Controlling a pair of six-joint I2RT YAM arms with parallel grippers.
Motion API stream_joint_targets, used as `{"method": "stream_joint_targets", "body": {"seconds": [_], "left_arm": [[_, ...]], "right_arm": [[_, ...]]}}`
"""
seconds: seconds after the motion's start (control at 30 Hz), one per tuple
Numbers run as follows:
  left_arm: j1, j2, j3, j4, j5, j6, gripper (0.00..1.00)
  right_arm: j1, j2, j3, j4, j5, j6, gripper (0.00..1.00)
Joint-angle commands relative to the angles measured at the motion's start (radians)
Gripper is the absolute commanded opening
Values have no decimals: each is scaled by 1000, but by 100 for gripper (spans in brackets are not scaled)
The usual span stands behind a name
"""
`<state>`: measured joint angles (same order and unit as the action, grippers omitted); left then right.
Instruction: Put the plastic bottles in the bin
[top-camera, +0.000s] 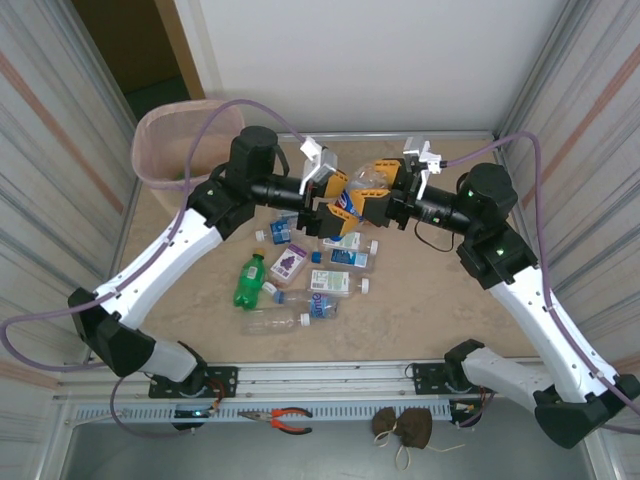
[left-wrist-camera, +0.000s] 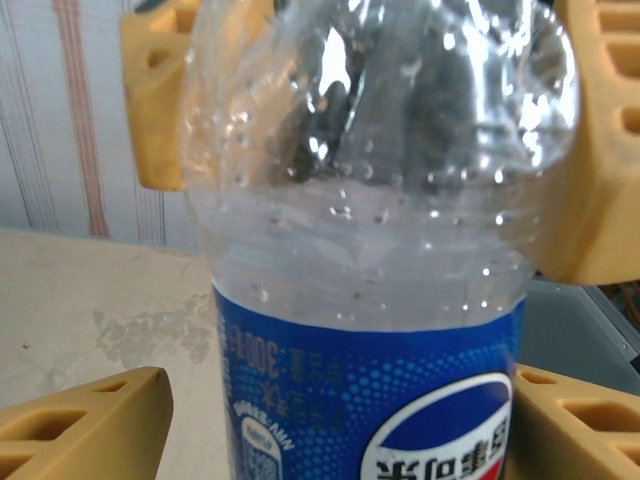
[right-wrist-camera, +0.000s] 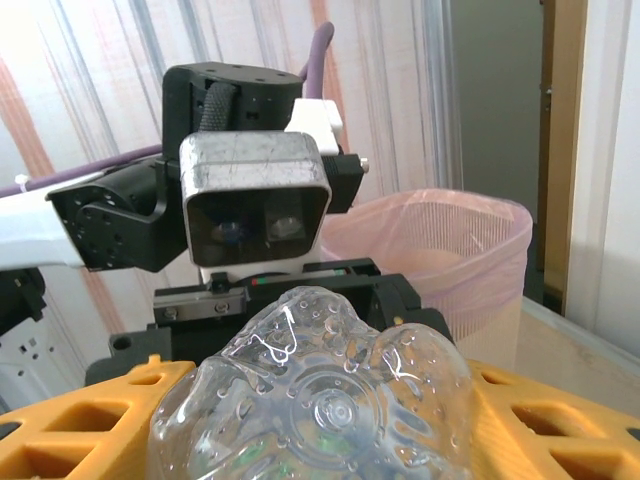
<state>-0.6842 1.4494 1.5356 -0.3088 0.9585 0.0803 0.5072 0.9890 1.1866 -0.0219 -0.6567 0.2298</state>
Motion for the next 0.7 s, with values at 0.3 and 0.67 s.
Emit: {"method": "stream_joint_targets", "body": {"seconds": [0.3,0.67], "left_arm": [[-27,22,34,-58,24,82,58],[-28,2,48,-75,-9,99,47]], "right_arm": [[20,29,51,-23,44,-31,37],[25,11,51,-48,97,-32,58]]}}
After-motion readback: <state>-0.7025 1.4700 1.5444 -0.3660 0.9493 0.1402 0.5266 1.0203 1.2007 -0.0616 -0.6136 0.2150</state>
